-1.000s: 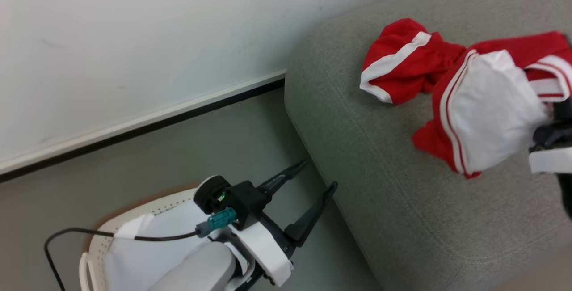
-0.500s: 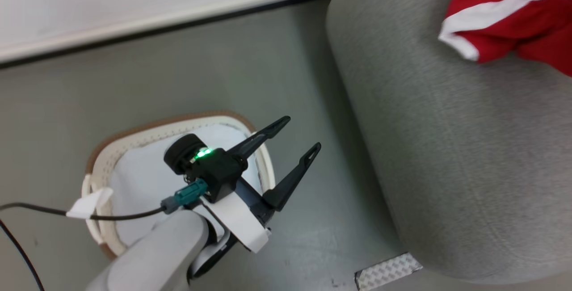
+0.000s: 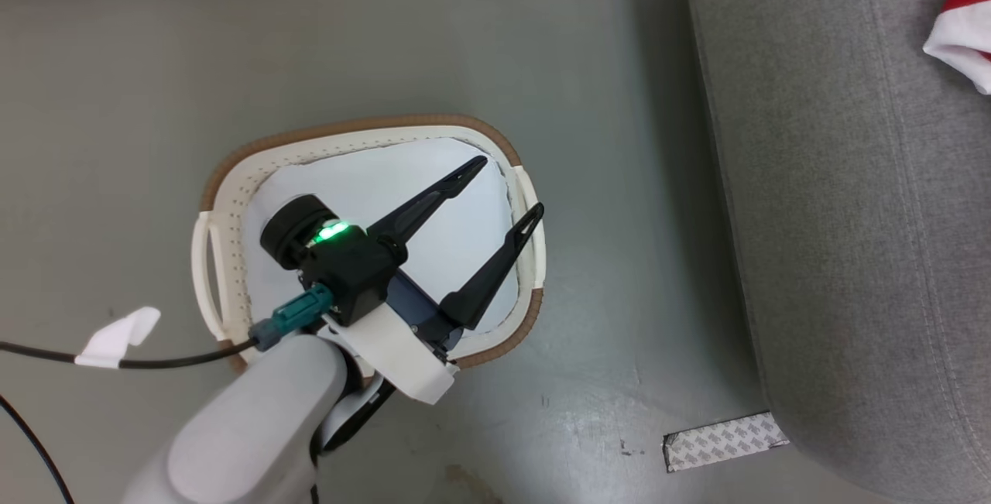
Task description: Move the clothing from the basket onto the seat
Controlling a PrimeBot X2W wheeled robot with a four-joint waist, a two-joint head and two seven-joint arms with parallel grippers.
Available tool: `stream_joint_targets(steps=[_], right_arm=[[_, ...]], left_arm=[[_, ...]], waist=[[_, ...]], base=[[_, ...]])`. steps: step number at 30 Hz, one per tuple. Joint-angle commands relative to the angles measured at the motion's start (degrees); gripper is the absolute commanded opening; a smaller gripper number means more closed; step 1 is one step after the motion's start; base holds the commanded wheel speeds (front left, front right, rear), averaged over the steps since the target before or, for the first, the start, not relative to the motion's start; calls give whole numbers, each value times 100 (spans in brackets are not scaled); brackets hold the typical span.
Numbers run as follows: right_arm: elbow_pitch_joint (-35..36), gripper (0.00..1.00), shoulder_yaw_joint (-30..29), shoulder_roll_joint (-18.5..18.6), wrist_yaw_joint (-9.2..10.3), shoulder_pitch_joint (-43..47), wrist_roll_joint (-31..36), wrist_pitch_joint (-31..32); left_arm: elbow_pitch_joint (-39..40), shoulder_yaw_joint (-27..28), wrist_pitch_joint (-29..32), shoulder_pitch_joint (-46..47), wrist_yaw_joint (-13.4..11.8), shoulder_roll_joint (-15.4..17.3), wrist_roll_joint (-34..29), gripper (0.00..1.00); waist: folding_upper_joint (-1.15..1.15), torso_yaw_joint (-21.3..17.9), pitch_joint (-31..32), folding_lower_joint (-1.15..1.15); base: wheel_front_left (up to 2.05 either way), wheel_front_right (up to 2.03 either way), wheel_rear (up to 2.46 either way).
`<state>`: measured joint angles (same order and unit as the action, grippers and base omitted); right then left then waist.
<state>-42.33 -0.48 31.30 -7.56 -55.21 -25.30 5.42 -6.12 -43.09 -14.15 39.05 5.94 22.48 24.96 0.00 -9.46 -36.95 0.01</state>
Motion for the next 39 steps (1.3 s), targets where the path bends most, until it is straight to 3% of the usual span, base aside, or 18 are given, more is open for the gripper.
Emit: stream_joint_targets(steps=[1, 5, 6, 8, 9, 10, 19, 27, 33, 39], right_arm=[[-134, 0, 185, 85, 15, -25, -110, 243], [-279, 0, 637, 159, 15, 13, -271, 711], [-280, 11, 711, 185, 15, 17, -329, 748], [-285, 40, 833, 237, 15, -5, -433, 769], [-286, 81, 894, 252, 15, -11, -464, 770], [-282, 100, 957, 265, 15, -8, -486, 773], [-220, 100, 1743, 474, 15, 207, -746, 1084], [302, 100, 2415, 816, 15, 491, -1142, 1391], [1004, 100, 2772, 1159, 15, 758, -1546, 1290], [1681, 100, 2722, 1207, 15, 1026, -1954, 758]], left_arm=[[-33, 30, -38, 34, -9, -20, 7, 100], [-102, 52, -58, 5, -5, -68, 22, 100], [-120, 54, -59, -3, -4, -81, 24, 100], [-151, 58, -73, -16, 0, -101, 27, 100], [-166, 62, -79, -23, 1, -110, 27, 100], [-186, 65, -85, -39, -1, -117, 29, 100], [-462, 154, -99, -334, -23, -243, 107, 100], [-607, 362, -99, -734, -64, -375, 175, 100], [-639, 750, -99, -1084, -173, -385, 218, 100], [-640, 1281, -99, -1430, -298, -345, 291, 100]], waist=[[0, 46, 21, -1], [0, 49, 118, -1], [0, 44, 144, -1], [0, 29, 206, -1], [0, 17, 241, -1], [0, 4, 285, -1], [0, -193, 1124, -1], [0, -320, 1961, -1], [0, -298, 2594, -1], [0, -116, 3121, -1]], base=[[0, 0, 0], [0, 0, 0], [0, 0, 0], [0, 0, 0], [0, 0, 0], [0, 0, 0], [0, 0, 0], [0, 0, 0], [0, 0, 0], [0, 0, 0]])
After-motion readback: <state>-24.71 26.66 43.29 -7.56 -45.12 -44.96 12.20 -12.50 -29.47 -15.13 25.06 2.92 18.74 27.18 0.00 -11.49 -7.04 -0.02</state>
